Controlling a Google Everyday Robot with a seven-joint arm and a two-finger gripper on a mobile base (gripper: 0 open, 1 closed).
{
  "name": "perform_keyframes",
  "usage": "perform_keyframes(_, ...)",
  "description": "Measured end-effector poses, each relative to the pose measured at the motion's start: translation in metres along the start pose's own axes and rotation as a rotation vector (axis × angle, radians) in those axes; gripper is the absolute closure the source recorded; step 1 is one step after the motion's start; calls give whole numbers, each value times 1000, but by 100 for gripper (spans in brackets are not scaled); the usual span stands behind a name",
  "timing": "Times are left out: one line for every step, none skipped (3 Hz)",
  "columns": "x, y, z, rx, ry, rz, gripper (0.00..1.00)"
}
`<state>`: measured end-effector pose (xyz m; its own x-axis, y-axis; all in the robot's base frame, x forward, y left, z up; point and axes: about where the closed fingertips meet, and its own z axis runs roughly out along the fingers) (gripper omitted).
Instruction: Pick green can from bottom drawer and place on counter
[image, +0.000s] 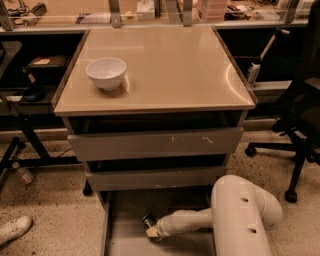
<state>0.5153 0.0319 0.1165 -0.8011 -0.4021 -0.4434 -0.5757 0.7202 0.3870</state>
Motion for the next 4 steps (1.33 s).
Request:
perform_keyframes(-2,1,-3,0,0,0,100)
perform_keyframes(-17,13,-43,-23,-29,5,100)
perform_keyframes(-32,23,-103,-22,-59,27,100)
perform_keyframes(-52,22,-186,37,-100,26,100)
